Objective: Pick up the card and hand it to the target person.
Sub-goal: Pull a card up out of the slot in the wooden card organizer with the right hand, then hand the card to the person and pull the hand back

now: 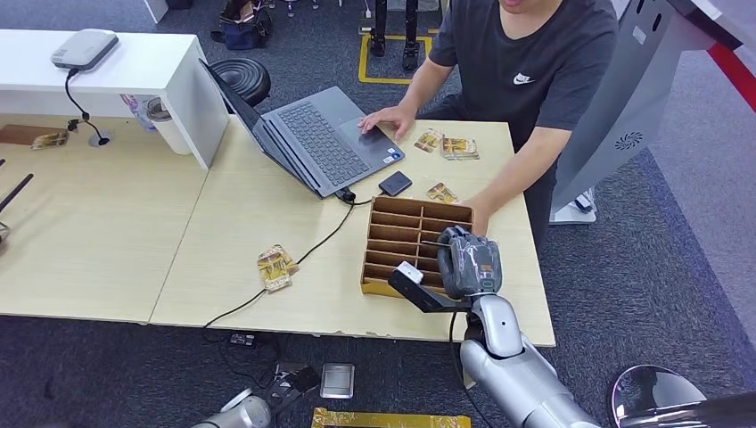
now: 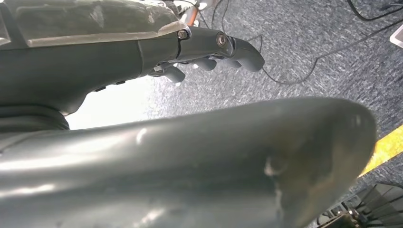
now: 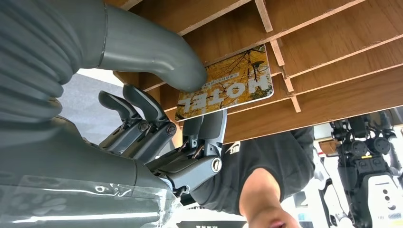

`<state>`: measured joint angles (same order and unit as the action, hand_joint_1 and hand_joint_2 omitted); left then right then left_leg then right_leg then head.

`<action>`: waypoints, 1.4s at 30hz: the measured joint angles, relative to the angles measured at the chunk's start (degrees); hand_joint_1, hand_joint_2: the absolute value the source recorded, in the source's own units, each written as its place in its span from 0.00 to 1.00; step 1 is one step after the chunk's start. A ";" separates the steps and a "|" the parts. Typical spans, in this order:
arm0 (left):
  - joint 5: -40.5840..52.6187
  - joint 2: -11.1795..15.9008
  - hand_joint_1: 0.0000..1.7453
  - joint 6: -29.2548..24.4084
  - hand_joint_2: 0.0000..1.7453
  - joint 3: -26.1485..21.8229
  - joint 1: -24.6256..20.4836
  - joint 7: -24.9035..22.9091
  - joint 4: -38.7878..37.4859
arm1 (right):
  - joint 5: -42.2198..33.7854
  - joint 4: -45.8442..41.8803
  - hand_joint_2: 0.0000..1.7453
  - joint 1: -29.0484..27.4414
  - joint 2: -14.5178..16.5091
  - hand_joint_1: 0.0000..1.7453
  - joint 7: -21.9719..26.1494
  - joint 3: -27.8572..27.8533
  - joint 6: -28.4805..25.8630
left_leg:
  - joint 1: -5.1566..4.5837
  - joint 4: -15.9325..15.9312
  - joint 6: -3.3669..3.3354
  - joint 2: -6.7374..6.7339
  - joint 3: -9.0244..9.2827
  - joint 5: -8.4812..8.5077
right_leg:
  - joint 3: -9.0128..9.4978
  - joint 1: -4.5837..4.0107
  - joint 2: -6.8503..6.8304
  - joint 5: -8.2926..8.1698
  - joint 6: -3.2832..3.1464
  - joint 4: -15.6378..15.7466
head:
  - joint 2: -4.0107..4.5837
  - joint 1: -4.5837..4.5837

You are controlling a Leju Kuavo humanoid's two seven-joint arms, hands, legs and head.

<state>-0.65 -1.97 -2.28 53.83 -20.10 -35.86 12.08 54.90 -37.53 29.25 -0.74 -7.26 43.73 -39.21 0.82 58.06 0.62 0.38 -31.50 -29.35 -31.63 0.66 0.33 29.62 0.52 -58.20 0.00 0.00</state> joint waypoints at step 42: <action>-0.52 -2.19 0.00 -0.72 0.00 1.96 -2.54 -0.88 -0.57 | -3.39 20.83 1.00 22.84 10.59 1.00 1.89 3.64 0.33 | -0.02 0.05 0.00 0.01 -0.08 -0.01 | -0.07 0.02 0.00 0.02 0.02 -0.11 | 0.00 0.00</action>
<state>-1.18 -4.15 -2.99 55.80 -22.64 -36.74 11.51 51.51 -16.70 52.09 9.85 -5.37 47.37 -38.88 0.80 58.11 0.62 0.38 -31.58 -29.36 -31.69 0.68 0.33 29.64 0.54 -58.31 0.00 0.00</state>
